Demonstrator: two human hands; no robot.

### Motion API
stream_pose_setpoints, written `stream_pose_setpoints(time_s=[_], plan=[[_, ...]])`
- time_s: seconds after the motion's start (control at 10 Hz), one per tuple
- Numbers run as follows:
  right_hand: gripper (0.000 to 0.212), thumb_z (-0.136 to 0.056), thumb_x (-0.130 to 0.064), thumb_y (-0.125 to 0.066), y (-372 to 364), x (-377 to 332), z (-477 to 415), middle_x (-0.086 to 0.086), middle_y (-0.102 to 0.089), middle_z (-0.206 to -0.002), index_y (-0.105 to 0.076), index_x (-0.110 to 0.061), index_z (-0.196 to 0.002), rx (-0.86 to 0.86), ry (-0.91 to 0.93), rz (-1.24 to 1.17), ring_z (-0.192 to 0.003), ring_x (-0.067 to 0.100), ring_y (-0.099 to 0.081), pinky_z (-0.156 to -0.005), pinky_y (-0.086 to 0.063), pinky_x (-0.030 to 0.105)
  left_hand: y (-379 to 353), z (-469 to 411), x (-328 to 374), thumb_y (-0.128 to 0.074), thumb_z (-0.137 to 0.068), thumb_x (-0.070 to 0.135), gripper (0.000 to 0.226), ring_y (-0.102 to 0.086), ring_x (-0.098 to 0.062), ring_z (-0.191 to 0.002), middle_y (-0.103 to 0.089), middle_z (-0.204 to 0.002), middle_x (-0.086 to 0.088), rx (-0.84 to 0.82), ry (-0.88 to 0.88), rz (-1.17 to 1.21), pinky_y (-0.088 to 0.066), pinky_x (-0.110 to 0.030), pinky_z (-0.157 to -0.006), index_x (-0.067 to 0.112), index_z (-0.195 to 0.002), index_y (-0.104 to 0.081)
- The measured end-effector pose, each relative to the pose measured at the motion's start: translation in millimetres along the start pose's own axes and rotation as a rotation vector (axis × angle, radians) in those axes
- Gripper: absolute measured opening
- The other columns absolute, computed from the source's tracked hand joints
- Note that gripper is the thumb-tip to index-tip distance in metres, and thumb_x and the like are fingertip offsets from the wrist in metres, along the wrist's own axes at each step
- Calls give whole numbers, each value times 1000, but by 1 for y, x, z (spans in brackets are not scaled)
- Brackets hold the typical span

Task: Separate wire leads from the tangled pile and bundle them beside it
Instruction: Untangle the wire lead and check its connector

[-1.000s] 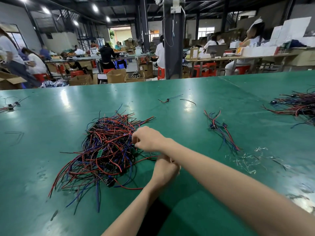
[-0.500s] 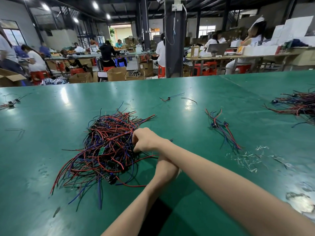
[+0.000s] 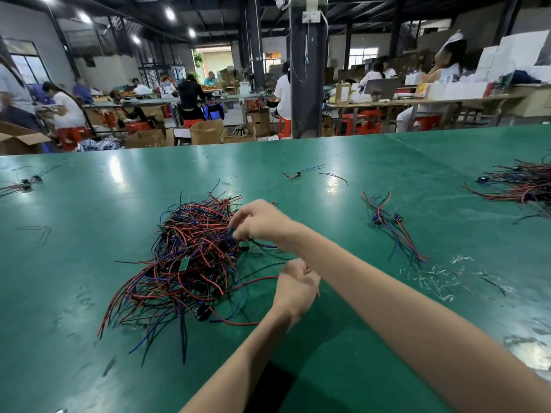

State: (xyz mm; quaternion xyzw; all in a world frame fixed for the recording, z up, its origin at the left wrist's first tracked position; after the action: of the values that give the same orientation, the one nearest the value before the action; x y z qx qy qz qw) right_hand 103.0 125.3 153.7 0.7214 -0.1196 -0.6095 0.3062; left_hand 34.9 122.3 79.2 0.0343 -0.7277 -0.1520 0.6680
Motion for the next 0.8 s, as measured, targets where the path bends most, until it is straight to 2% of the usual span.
stream_pose_setpoints(time_s=[0.1,0.2,0.3,0.4,0.5,0.6,0.7,0.8], plan=[[16,-81,10,-62,24,-8,15,9,-56,-71,-65,-1,-93,49,40,-261,-62,16,-50,-63,-42,26,3,13,19,-41,-66,23,17,-44,2,-32,-46,-33,16,-15,-97,135,-29,-6,-38,16,-62,-56],[18,-84,12,-58,48,2,31,5,-53,-71,-62,-3,-91,142,63,-537,-61,12,-53,-64,-50,19,3,3,7,-43,-68,17,18,-45,2,-33,-49,-36,16,8,-116,202,-32,-7,-38,22,-65,-60],[19,-87,13,-53,65,30,48,6,-55,-77,-61,-4,-89,240,54,-871,-68,13,-56,-67,-55,21,4,-7,-6,-47,-76,10,21,-40,-1,-34,-50,-38,7,72,-112,225,-33,-14,-39,14,-70,-67],[21,-90,11,-46,74,65,63,7,-57,-77,-59,-3,-94,293,2,-1144,-63,15,-58,-67,-57,25,5,-13,-13,-50,-83,3,24,-39,-9,-31,-56,-42,-3,178,-81,272,-32,-16,-37,9,-70,-68],[23,-92,11,-42,71,99,76,5,-59,-72,-60,-2,-97,304,-91,-1172,-60,12,-61,-65,-57,25,10,-13,-14,-44,-88,-4,32,-43,-8,-32,-58,-47,-7,297,-65,337,-32,-17,-35,5,-65,-64],[26,-89,14,-42,64,124,87,3,-62,-66,-61,-1,-98,290,-161,-1242,-59,12,-63,-64,-58,29,18,-8,-11,-50,-82,12,21,-42,-10,-43,-50,-49,2,402,-130,356,-34,-21,-42,8,-63,-58],[27,-81,15,-47,62,131,91,3,-62,-61,-60,-2,-97,254,-163,-1310,-57,13,-64,-64,-59,30,23,-3,0,-54,-85,22,13,-45,-10,-71,-53,-69,15,498,-312,-29,-36,-18,-66,18,-74,-59],[28,-71,10,-53,57,127,90,5,-62,-64,-60,-3,-95,200,-148,-1325,-60,14,-65,-66,-59,32,14,-4,6,-50,-91,30,20,-47,-9,-94,-61,-95,12,378,-480,-475,-33,-22,-86,21,-97,-67]])
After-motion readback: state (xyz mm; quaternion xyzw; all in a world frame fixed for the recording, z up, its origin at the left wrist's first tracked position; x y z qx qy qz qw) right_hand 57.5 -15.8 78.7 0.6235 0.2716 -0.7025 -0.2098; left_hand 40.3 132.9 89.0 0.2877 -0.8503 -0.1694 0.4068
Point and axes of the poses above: each hand's wrist, its own z-axis away from the middle knuckle, its own y-axis out of the back of the hand, x = y × z, the point moved 4 cm from there along -z, towards the middle knuckle
